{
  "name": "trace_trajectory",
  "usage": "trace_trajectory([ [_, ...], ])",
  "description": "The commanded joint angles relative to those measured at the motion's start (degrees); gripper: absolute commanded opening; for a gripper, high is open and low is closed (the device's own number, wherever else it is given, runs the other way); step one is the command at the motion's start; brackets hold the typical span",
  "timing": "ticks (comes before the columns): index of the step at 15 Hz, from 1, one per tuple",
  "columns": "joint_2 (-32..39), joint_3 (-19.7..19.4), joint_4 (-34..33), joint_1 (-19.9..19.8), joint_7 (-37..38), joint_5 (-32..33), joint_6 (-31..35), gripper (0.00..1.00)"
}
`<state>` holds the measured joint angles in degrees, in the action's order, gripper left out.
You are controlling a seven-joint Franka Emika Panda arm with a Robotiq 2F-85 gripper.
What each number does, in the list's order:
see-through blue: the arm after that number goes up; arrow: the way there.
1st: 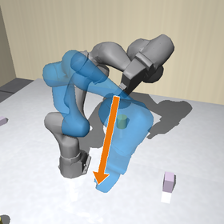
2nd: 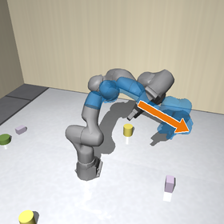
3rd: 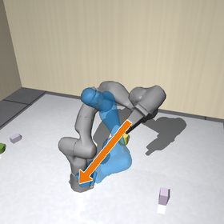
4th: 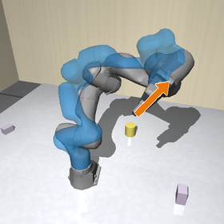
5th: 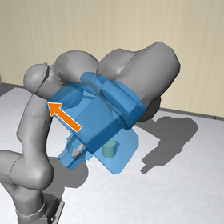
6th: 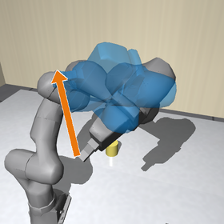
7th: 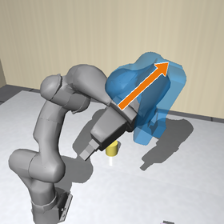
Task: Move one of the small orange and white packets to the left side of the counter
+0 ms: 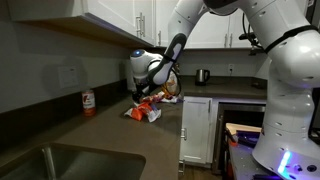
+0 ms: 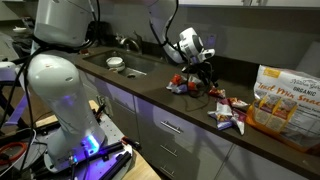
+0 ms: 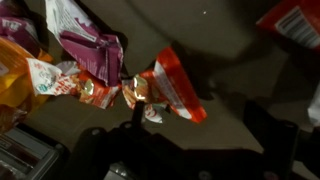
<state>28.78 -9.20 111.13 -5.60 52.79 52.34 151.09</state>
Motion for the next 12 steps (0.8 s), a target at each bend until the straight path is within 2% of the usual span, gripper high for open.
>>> trace_trajectory([
  [1, 0.46, -3.59, -0.67, 2.38, -1.29, 3.97, 5.71, 1.00],
  [4, 0.85, -5.21, -1.16, 2.92, 0.33, 10.04, 6.29, 0.88],
  [6, 0.91, -5.99, -1.38, 3.26, 0.76, 12.79, 4.61, 0.83],
  [8, 0.91, -6.43, -1.34, 3.40, 1.04, 13.91, 2.71, 0.85],
  [9, 0.87, -6.40, -1.17, 3.29, 0.62, 13.38, 1.74, 0.96],
  [11, 0.69, -5.47, -0.89, 2.72, -0.50, 11.79, -1.14, 0.99],
  [12, 0.75, -5.25, -0.91, 2.68, -0.55, 11.73, -2.48, 0.92],
])
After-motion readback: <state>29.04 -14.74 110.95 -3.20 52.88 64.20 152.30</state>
